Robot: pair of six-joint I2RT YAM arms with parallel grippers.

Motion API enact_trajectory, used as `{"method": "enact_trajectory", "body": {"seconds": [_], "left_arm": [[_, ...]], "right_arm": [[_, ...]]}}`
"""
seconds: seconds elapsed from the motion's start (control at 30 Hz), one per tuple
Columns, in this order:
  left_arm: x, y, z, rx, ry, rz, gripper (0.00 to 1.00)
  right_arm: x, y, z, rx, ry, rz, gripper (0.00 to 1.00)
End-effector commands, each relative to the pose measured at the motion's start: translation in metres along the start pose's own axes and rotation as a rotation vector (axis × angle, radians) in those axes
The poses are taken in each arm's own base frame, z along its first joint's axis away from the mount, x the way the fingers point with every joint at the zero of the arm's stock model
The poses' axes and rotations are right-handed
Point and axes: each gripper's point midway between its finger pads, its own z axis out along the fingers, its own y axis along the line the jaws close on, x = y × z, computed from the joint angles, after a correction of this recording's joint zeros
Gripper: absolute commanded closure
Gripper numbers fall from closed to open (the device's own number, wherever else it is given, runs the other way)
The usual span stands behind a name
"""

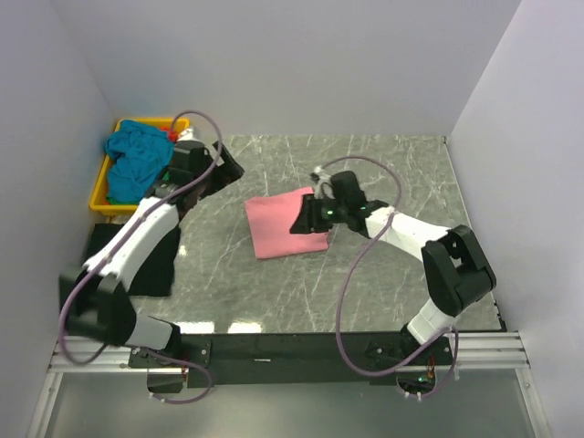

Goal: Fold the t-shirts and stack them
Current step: Fold the tshirt, then neatly place the folded tshirt to the corner

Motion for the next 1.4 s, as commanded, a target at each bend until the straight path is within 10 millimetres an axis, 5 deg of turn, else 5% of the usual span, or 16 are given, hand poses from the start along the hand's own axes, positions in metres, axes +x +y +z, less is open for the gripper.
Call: {"method": "enact_trajectory", "body": {"seconds": [0.0,0.2,0.43,0.57,1.13,1.3,1.37], "left_arm": [[0.018,0.046,-0.028,-0.163,0.034,0.028,0.01],[0.044,0.108,-0.060,-0.296,0.098,0.011,0.01],[0.083,0.154,-0.074,-0.343,0.155,-0.026,0.01],[0.084,0.158,-0.073,-0.352,0.159,-0.030,0.01],[0.078,0.175,-0.065,-0.370,0.175,-0.108,0.01],[0.079,0.169,-0.062,-0.326,0.187,-0.104,0.01],[0.078,0.163,-0.061,-0.288,0.186,-0.100,0.01]], "right_arm": [[0.011,0.012,-0.001,0.212,0.037,-0.228,0.50],[0.033,0.054,0.029,0.316,0.101,-0.482,0.45],[0.050,0.068,0.064,0.486,0.162,-0.703,0.41],[0.059,0.070,0.079,0.525,0.190,-0.785,0.40],[0.071,0.026,0.116,0.814,0.230,-1.091,0.44],[0.078,0.012,0.121,0.850,0.268,-1.130,0.51],[0.079,0.013,0.119,0.835,0.265,-1.118,0.62]]}}
